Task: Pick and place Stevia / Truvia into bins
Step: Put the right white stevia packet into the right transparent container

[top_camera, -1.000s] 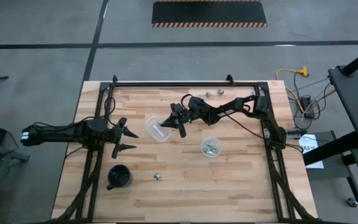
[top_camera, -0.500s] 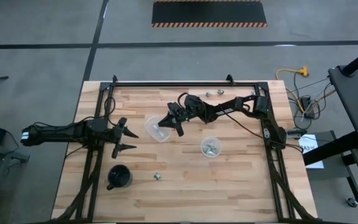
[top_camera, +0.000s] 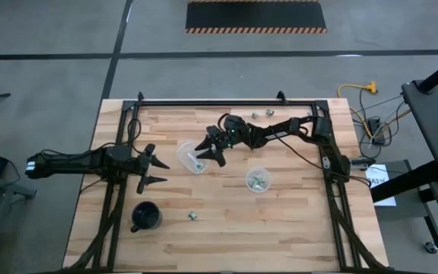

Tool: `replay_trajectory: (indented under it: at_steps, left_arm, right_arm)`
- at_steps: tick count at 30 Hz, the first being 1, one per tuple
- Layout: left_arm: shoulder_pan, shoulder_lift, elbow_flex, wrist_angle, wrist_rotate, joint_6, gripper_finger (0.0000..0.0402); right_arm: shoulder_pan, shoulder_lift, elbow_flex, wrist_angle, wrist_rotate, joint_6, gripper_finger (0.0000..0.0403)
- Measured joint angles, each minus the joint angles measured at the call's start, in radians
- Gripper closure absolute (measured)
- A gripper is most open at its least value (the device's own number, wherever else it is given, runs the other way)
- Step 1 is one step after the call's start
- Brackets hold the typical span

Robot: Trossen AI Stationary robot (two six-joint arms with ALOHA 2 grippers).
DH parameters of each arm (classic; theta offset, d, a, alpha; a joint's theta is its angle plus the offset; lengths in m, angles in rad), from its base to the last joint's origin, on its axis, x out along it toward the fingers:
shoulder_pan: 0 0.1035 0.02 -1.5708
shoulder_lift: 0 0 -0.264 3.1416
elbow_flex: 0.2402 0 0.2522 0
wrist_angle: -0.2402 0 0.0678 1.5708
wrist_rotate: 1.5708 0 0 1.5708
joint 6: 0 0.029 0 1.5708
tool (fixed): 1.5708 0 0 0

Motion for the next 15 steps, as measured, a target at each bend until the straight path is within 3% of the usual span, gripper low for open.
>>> replay_trajectory:
  at_steps: [10,15]
  left_arm:
    - [0.000,0.000,0.000,0.000,0.000,0.000,0.0193]
    - [0.000,0.000,0.000,0.000,0.000,0.000,0.0193]
  right_arm:
    - [-0.051,-0.166,0.000,-0.470,0.021,-0.124,0.0188]
    - [-0.052,-0.266,0.000,-0.752,0.204,-0.261,0.0189]
